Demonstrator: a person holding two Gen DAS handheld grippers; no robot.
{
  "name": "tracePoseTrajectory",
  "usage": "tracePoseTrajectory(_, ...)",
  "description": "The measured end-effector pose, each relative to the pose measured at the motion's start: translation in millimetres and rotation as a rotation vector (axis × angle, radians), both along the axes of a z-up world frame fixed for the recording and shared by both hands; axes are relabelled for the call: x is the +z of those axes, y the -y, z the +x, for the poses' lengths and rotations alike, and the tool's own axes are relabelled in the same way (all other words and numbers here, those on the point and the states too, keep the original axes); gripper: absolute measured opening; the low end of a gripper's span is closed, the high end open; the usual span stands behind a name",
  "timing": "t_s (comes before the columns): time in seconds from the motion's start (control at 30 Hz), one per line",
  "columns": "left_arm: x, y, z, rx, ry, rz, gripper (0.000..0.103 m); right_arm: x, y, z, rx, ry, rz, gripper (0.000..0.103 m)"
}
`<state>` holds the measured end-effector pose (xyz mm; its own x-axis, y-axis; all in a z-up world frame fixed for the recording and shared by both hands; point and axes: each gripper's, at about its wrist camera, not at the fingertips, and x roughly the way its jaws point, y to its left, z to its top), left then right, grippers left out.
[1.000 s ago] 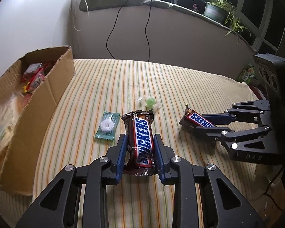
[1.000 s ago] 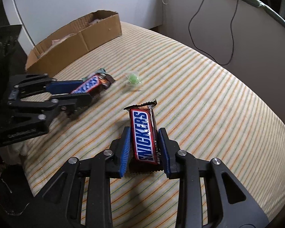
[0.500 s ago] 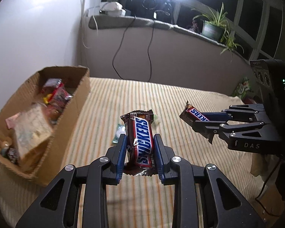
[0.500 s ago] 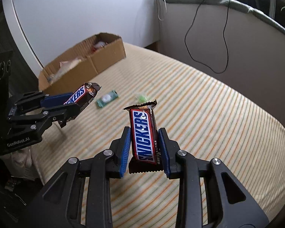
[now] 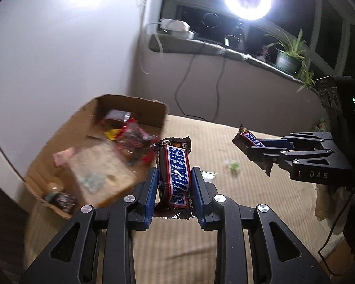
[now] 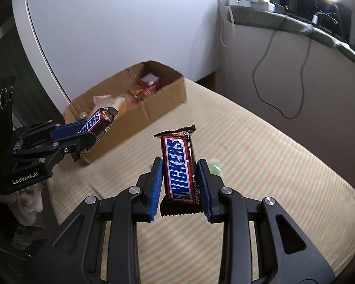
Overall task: Organize snacks
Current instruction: 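Carry the Snickers bar in the left gripper while the right gripper carries its Snickers to the box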
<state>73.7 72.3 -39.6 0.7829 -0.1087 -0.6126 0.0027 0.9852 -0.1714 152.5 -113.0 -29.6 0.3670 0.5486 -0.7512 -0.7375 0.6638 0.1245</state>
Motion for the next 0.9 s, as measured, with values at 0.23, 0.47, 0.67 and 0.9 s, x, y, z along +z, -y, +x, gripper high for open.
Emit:
tracePoseTrajectory(0.23, 1, -34, 1, 0.063, 0.006, 0.007, 0.027, 3, -48, 13, 0.058, 0.011, 0.002, 0.03)
tracePoseTrajectory(0.47, 0, -61, 5, 0.115, 0.006, 0.02, 0.027, 2, -93, 25, 0.106, 0.006, -0.001, 0.03)
tracePoseTrajectory(0.67, -7, -79, 14, 0.15, -0.012, 0.03, 0.027, 0, -120, 38, 0.128, 0.004, -0.006, 0.03)
tracePoseTrajectory(0.9, -15, -91, 22, 0.164, -0.027, 0.028, 0.027, -10, -148, 55, 0.14, -0.024, -0.004, 0.03)
